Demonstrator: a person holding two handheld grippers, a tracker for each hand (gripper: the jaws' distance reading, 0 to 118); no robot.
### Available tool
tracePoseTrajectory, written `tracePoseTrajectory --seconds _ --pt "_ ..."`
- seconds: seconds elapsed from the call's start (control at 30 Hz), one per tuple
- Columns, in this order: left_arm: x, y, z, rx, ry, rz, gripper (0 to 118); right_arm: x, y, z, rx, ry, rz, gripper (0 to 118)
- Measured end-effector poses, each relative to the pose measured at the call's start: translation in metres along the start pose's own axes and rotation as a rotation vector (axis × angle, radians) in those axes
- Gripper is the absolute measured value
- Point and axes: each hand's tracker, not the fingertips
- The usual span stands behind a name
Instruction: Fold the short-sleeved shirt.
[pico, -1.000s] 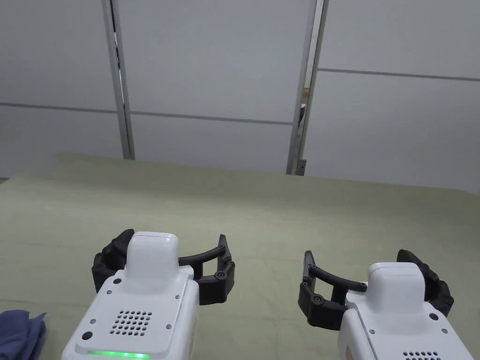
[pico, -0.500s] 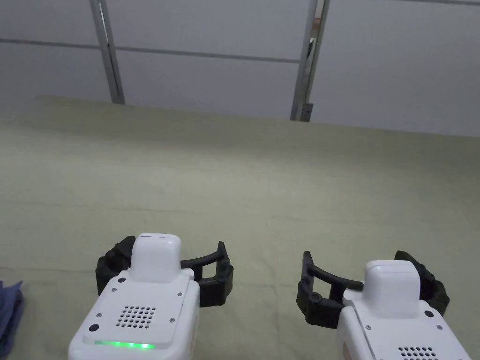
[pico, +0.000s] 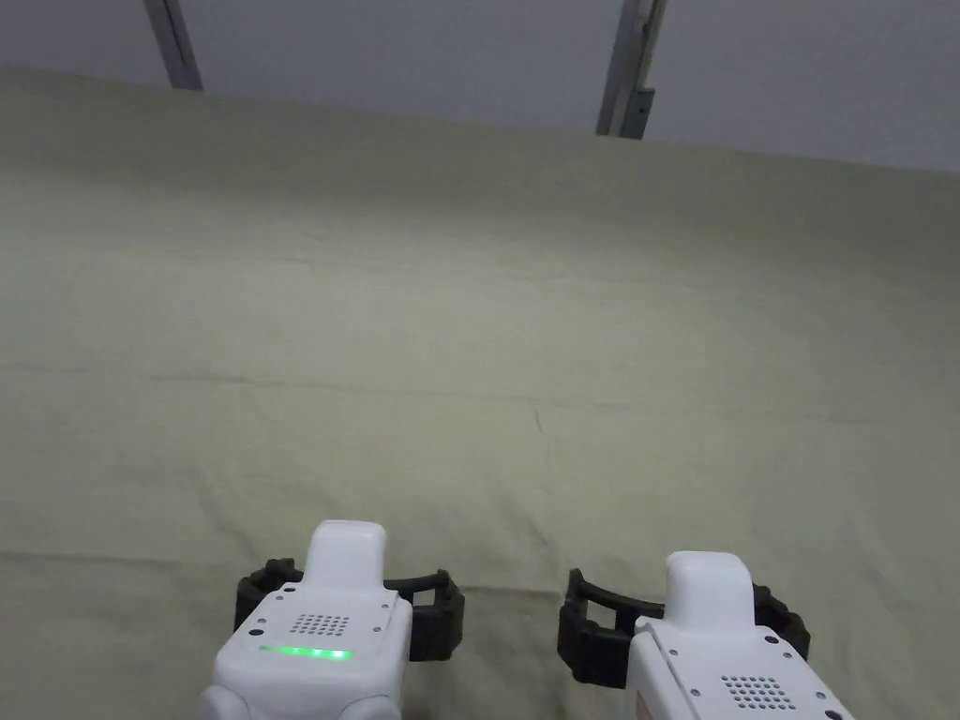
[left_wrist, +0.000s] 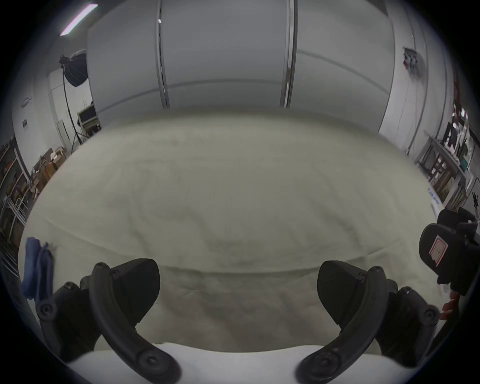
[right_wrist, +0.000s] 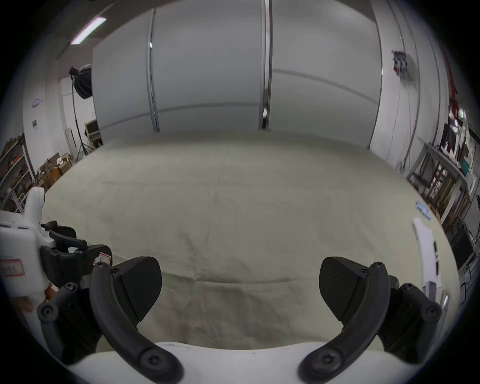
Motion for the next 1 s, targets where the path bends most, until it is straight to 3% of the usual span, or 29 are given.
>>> tracePoseTrajectory --seconds 0.1,0.17,0.2,0.37,1.0 --pt "0.000 -0.018 -0.029 -0.087 0.012 -0.005 118 -0.001 -0.013 -0.032 -0.099 -0.019 -0.011 118" --pt "0.000 -0.024 -0.021 0.018 0.003 0.005 118 -0.004 -0.024 -0.048 -0.169 -0.066 -0.003 118" --pt "-0.001 -0.021 -0.020 -0.012 0.005 0.003 118 -0.006 -0.030 -0.056 -0.213 -0.089 0.004 118" --pt "-0.001 -0.023 -0.022 -0.005 0.006 0.002 118 0.004 -0.031 -0.050 -0.158 -0.019 -0.035 118" --pt "0.000 -0.022 -0.022 -0.001 0.007 0.001 118 -0.002 -0.032 -0.050 -0.154 -0.052 -0.015 118"
